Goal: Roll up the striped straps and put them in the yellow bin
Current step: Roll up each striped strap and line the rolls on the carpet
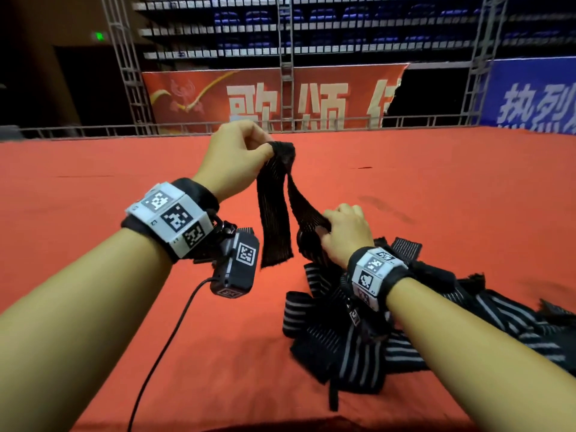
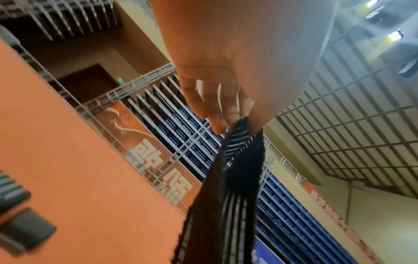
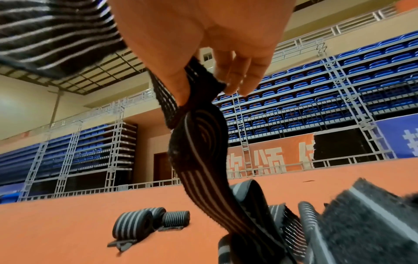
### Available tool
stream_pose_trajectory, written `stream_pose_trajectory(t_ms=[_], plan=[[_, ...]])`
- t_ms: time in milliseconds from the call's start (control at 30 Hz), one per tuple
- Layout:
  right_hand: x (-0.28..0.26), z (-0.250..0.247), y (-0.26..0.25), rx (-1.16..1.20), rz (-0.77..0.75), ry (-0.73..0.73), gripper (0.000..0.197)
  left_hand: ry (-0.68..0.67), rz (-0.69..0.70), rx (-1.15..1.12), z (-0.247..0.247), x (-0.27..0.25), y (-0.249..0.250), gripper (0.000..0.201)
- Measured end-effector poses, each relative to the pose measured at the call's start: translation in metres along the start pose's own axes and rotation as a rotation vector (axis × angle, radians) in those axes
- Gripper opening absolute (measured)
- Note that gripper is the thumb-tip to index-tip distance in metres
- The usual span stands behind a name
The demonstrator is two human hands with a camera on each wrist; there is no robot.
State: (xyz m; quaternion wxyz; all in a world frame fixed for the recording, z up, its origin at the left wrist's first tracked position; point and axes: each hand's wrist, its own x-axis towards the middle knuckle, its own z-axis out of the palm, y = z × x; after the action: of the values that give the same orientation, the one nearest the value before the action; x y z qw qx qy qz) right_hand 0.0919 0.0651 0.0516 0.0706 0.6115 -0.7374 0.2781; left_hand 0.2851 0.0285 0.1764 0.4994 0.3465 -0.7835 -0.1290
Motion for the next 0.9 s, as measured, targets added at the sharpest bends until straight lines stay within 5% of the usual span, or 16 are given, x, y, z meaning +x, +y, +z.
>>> stream_pose_trajectory(t_ms=[133,200,267,367,433,633,800,900], plan=[[0.013,-0.018,0.001,0.147,0.003,-0.012,0.021,-0.109,-0.255,0.255,-0.024,-0.006,-0.041,0.01],[0.019,-0.03,0.0,0.168,-0.007,-0.018,0.024,-0.291,-0.382,0.284,-0.025,-0.015,-0.058,0.043],[0.02,-0.038,-0.004,0.133,-0.054,-0.066,0.021,-0.427,-0.279,0.277,-0.018,-0.027,-0.057,0.074],[0.015,-0.044,-0.015,0.09,-0.129,-0.156,0.017,-0.515,0.065,0.34,0.013,-0.042,-0.033,0.084],[0.012,-0.045,-0.021,0.081,-0.145,-0.152,0.019,-0.534,0.167,0.445,0.041,-0.05,-0.017,0.079],[0.008,-0.047,-0.01,0.326,-0.13,-0.169,0.012,-0.356,0.165,0.493,0.067,-0.048,-0.014,0.02],[0.003,-0.03,0.01,0.527,-0.164,-0.28,0.036,-0.415,0.124,0.414,0.055,-0.038,-0.023,0.004],[0.0,-0.016,0.014,0.547,-0.162,-0.249,0.023,-0.417,0.135,0.332,0.048,-0.035,-0.026,0.012]])
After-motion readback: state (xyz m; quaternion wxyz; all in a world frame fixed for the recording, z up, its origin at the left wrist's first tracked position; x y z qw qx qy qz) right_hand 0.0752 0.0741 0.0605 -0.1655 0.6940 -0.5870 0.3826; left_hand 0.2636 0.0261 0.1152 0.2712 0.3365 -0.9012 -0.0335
